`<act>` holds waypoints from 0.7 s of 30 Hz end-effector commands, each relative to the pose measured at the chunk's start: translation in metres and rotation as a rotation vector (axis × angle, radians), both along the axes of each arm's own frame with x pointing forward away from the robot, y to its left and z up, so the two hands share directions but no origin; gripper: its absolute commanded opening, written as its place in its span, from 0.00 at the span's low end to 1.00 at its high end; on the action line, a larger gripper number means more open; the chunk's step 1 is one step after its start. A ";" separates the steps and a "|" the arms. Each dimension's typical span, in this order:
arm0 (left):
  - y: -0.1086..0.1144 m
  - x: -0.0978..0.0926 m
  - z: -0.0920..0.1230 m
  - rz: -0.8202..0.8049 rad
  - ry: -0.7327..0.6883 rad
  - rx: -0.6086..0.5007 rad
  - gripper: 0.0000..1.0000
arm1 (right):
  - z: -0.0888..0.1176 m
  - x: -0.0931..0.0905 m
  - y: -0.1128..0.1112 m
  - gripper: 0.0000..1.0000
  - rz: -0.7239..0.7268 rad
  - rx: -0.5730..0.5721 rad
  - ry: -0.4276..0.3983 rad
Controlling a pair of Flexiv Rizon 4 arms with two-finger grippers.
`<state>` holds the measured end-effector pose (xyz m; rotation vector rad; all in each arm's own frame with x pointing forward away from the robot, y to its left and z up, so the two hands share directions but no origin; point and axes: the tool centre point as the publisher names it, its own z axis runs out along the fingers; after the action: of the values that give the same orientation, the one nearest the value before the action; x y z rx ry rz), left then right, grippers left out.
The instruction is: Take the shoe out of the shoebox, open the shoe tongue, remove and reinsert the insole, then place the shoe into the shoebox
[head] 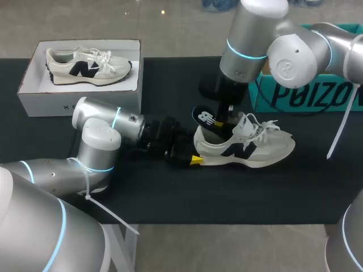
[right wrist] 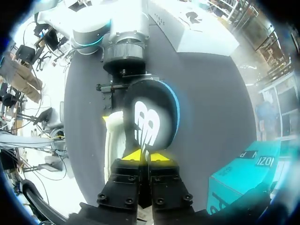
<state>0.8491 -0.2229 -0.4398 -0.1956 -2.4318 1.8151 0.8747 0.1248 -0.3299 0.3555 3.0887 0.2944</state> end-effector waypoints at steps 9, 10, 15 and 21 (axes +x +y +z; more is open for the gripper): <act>-0.002 0.001 -0.004 -0.002 0.000 -0.001 0.00 | 0.010 0.005 0.007 0.29 0.004 0.011 0.015; -0.002 0.001 -0.004 -0.002 0.000 -0.001 0.00 | 0.011 0.005 0.007 0.34 0.004 0.011 0.016; -0.002 0.001 -0.004 -0.002 0.000 -0.001 0.00 | 0.015 0.008 0.005 0.46 0.002 0.013 0.019; -0.002 0.001 -0.004 -0.002 0.000 -0.001 0.00 | 0.014 0.013 0.001 0.47 -0.004 0.026 0.030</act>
<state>0.8488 -0.2238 -0.4395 -0.1976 -2.4307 1.8153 0.8836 0.1286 -0.3136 0.3688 3.1082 0.3193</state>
